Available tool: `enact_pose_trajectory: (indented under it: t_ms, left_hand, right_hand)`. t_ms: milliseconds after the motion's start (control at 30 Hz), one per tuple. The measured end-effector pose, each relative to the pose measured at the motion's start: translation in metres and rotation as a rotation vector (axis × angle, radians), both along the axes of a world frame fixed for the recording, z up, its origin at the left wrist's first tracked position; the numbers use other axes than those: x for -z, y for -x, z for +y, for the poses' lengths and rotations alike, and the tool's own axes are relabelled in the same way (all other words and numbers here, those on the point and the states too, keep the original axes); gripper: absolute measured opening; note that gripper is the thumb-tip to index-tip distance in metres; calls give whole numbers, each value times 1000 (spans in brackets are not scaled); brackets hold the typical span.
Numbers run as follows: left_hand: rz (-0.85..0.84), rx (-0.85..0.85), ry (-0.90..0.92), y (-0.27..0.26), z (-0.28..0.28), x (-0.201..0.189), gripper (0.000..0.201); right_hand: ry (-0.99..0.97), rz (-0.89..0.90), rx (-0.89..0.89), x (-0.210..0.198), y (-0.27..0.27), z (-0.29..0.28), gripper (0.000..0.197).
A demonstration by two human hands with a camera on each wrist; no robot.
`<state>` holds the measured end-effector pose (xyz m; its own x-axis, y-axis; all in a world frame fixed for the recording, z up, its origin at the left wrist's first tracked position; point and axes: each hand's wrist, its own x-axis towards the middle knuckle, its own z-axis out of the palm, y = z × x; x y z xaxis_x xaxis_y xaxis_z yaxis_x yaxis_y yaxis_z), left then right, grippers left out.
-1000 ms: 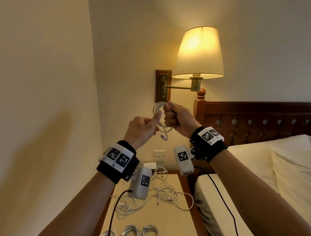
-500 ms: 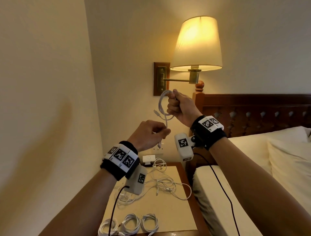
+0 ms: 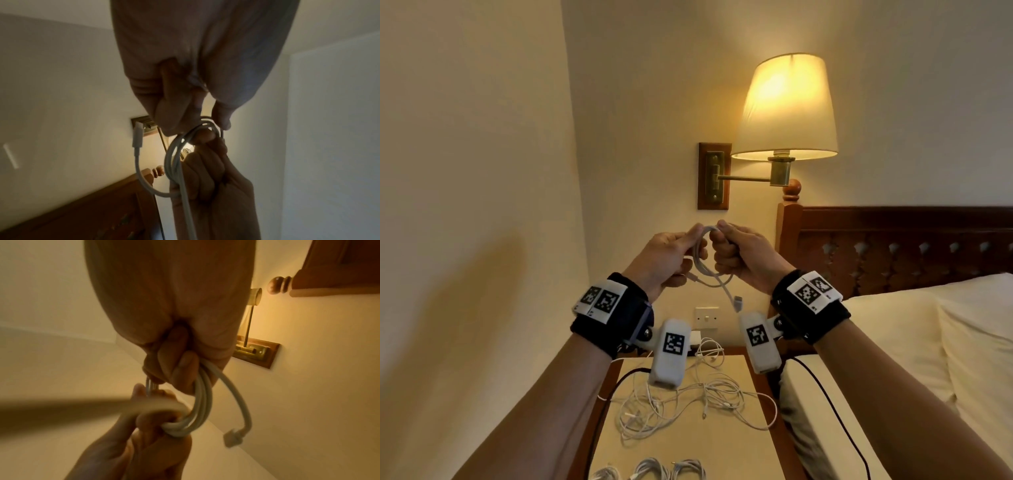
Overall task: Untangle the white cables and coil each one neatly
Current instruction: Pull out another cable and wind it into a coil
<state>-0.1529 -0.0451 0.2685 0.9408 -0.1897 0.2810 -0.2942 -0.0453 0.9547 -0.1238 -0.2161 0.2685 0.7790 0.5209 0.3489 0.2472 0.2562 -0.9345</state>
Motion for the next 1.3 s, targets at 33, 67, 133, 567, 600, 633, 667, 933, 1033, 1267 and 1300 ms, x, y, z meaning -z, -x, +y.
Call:
enact_pose_trajectory:
  t_ms: [33,67,133,567,600,633,667,933,1033,1267,1300]
  left_hand:
    - [34,47,18,1,1,1,35]
    - [57,90,24,3,2,2,35]
    - [74,146,6,5,4,3,39]
    - [16,-144,101,-5,4,11,47]
    - [12,-147,101,-6,5,11,47]
    - [10,-154,97,-7,6,12,47]
    - [8,-169,88,-7,6,12,47]
    - [-9,-252,-28,-12,4,26,42]
    - [0,-244,-9,-11,2,28,42]
    - [65,-174,162,-10,4,25,45]
    - [82,-155,197,-9,4,24,46]
  right_hand:
    - [26,-9,13,-2,1,0,38]
    - [56,-17,20,-4,2,-1,38]
    - [118,-33,25,-8,4,0,38]
    - [460,-322,511,11,4,-7,15]
    - [506,-323,521,11,5,-9,13]
    - [556,-328,526,9,7,-10,12]
    - [598,-326,528,8,9,-11,12]
    - [318,-224,695,-12,18,-3,12]
    - [242,-201,721,-11,20,5,10]
    - [334,-323,726,5,23,15,11]
    - [403,-367,754,8,21,16,12]
